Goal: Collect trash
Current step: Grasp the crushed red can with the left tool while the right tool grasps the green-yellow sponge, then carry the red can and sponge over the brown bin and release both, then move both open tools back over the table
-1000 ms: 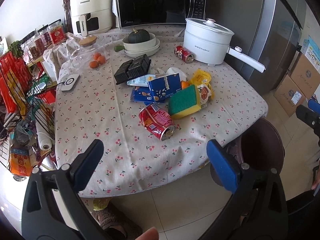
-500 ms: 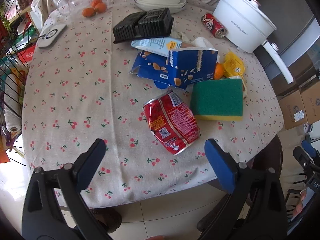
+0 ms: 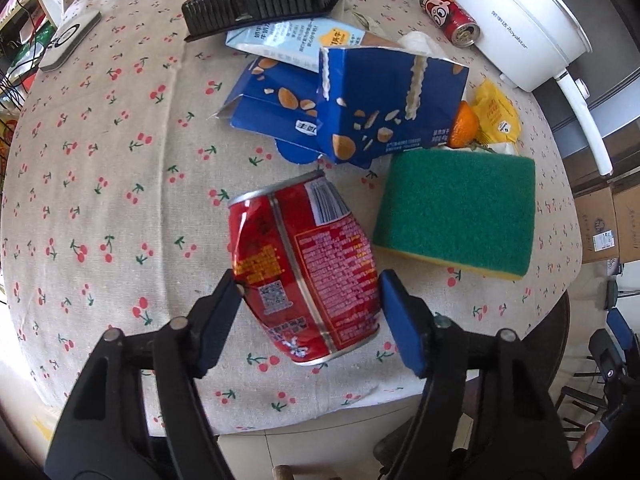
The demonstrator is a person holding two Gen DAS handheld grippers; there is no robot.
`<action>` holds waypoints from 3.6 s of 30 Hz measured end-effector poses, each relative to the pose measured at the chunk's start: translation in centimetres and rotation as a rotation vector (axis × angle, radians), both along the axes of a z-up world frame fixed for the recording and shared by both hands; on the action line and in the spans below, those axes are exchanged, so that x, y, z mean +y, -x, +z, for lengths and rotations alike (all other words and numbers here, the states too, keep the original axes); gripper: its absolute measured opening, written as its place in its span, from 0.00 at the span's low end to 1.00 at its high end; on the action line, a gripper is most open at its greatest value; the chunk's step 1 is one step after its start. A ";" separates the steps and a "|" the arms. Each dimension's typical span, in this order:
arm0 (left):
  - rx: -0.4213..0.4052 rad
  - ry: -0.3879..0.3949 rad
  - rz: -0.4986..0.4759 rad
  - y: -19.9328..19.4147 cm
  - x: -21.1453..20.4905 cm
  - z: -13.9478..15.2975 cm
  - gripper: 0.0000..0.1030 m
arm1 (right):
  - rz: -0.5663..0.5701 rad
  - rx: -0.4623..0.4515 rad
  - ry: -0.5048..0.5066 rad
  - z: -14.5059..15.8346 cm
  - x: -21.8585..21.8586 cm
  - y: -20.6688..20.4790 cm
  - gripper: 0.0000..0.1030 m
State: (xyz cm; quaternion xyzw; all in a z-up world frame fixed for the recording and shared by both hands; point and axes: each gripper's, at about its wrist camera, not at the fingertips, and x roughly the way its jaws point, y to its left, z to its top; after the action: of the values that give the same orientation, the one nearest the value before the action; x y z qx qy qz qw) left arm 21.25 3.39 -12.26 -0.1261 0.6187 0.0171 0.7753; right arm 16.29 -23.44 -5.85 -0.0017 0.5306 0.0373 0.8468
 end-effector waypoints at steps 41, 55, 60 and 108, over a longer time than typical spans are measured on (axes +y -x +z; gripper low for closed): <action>-0.154 -0.099 -0.035 5.7 7.8 4.5 0.63 | 0.151 0.021 -0.392 -0.1 11.7 -3.5 0.30; -0.224 -0.039 -0.209 6.6 -0.9 6.9 0.63 | -0.050 0.002 -0.314 0.9 -3.9 3.0 0.30; -0.231 -0.022 -0.321 7.4 -6.1 6.7 0.63 | -0.134 0.048 -0.286 -1.0 -9.3 5.2 0.30; -0.179 0.061 -0.496 7.4 -19.1 4.3 0.88 | -0.315 0.060 -0.245 -3.0 -21.0 11.0 0.74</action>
State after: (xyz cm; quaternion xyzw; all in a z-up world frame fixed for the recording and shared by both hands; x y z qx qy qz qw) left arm 13.88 -15.72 -7.95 0.0052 0.5600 -0.2032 0.8032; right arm 5.26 -44.46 -8.83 0.1857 0.5409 -0.0315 0.8197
